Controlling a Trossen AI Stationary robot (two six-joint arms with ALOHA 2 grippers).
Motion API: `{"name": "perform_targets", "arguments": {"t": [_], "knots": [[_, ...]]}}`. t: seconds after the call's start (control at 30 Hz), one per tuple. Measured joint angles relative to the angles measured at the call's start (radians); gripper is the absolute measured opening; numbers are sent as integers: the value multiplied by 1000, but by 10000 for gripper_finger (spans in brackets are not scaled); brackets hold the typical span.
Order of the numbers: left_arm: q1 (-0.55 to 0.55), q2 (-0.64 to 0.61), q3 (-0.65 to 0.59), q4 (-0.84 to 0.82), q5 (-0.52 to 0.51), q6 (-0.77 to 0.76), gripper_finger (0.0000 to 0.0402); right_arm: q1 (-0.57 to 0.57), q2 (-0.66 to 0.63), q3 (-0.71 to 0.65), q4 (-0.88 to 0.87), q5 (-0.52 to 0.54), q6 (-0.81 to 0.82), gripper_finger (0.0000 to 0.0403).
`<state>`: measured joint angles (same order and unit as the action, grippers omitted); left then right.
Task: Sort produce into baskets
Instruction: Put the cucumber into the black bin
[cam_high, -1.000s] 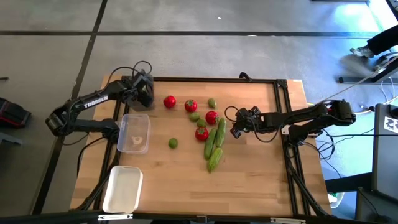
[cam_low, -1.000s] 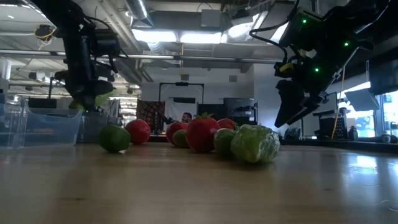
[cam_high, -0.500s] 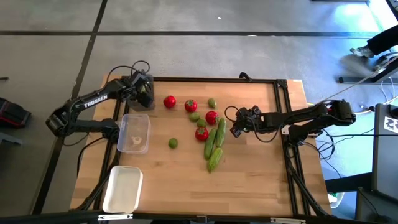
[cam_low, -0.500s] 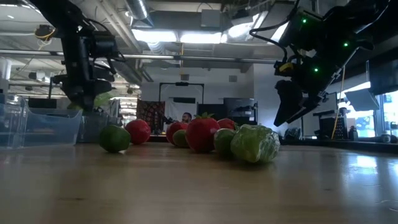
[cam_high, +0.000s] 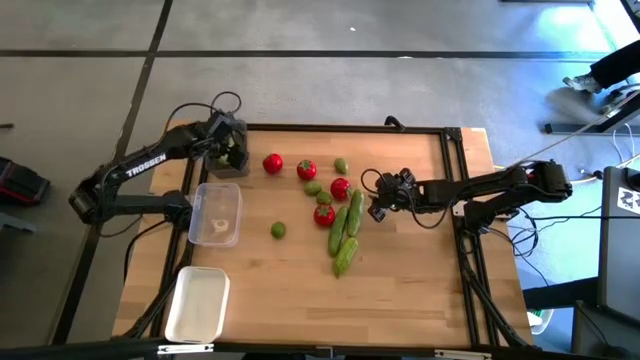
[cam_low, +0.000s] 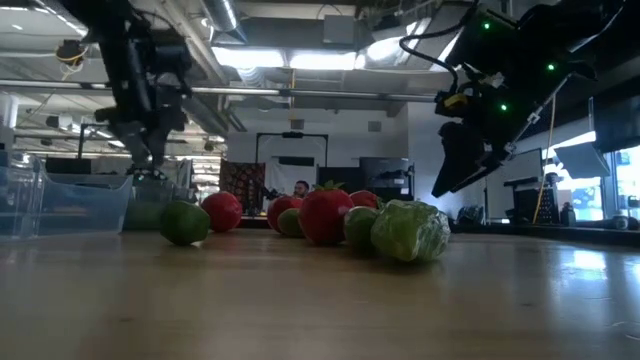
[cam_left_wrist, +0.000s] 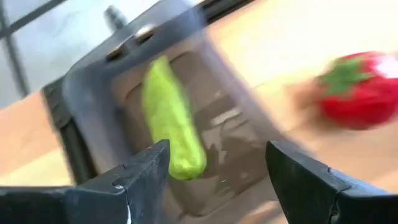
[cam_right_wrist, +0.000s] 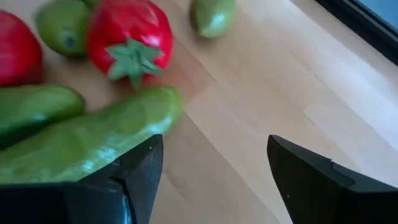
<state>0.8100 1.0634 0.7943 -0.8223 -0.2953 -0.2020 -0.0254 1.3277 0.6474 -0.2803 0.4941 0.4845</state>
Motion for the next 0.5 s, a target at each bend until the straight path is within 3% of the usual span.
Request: {"name": "perform_targets", "arguments": {"t": [0.33,0.5], "knots": [[-226,-73,14,125,51,17,262,85,0,63,14,-170,-140,273],[-314,-66,14,206,53,40,262,130,8,64,134,-229,-193,273]]}}
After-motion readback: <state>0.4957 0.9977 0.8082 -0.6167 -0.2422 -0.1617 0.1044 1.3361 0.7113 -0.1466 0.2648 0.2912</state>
